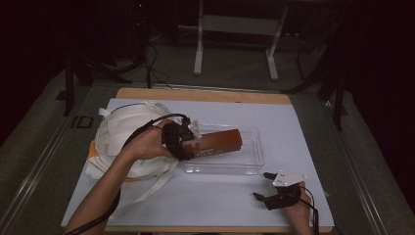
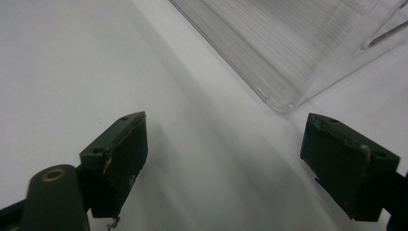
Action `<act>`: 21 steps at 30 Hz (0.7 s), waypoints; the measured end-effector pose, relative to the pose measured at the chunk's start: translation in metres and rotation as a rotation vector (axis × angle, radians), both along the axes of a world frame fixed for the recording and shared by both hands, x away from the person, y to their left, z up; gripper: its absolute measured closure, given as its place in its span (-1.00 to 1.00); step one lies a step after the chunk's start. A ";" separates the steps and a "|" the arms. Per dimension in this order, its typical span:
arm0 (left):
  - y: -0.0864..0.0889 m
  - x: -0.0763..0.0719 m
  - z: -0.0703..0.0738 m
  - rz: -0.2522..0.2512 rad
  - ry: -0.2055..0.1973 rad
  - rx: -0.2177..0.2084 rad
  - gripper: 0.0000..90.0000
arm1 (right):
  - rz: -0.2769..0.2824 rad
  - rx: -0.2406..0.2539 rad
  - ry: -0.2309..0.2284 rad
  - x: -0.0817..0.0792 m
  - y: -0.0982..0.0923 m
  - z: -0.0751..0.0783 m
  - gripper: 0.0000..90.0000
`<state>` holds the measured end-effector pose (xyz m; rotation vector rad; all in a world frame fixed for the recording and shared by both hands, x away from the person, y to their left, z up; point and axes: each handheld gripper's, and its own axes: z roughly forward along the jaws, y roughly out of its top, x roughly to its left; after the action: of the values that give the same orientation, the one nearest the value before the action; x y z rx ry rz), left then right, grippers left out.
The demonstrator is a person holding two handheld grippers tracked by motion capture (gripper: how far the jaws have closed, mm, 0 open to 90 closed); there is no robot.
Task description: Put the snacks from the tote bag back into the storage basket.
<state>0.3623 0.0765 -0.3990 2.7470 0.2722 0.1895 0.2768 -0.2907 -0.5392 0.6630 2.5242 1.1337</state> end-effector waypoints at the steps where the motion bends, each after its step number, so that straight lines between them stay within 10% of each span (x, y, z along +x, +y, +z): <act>1: 0.000 0.000 0.000 0.000 0.002 -0.001 -0.02 | 0.000 0.000 0.001 0.000 0.000 0.000 -0.63; 21: -0.017 0.005 -0.009 -0.066 0.026 0.084 -0.03 | 0.004 -0.001 0.006 0.000 0.000 0.000 -0.63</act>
<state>0.3670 0.0596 -0.4079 2.8383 0.1838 0.1502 0.2769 -0.2904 -0.5393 0.6624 2.5321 1.1334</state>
